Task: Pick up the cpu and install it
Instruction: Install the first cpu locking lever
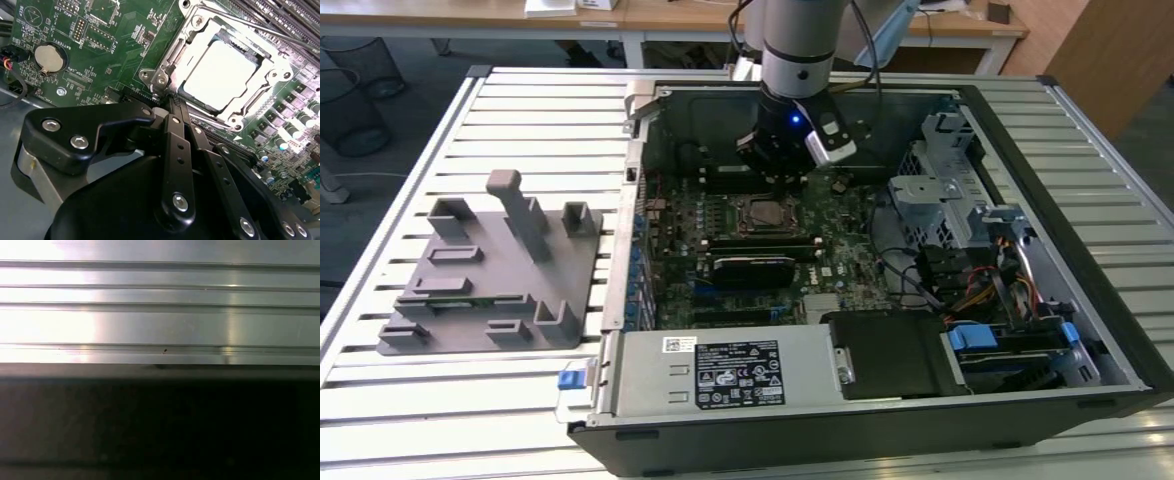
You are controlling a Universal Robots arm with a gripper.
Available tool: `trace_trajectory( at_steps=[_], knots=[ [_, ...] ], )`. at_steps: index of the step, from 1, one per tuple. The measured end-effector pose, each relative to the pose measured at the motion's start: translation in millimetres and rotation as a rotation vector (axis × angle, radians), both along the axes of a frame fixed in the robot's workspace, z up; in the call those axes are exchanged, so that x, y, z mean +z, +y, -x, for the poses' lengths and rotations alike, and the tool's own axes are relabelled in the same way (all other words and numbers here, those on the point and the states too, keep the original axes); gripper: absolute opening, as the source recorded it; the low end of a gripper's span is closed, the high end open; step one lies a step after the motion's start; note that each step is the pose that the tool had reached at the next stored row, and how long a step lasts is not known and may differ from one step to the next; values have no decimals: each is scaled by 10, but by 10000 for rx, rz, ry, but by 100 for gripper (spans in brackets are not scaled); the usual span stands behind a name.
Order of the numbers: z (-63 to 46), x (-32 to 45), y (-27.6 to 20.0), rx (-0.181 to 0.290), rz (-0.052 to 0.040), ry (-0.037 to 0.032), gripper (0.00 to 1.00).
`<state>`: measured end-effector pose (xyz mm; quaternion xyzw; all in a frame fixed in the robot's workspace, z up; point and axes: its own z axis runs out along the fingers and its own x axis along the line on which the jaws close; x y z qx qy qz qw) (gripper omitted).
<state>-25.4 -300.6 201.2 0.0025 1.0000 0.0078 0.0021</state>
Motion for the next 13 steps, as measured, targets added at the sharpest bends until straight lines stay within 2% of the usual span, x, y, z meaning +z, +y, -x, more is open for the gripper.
trace_trajectory(
  at_steps=[5,13],
  knots=[
    [0,-5,-1,0,17,2,12],
    [-5,-41,-3,0,132,18,12]
  ],
)
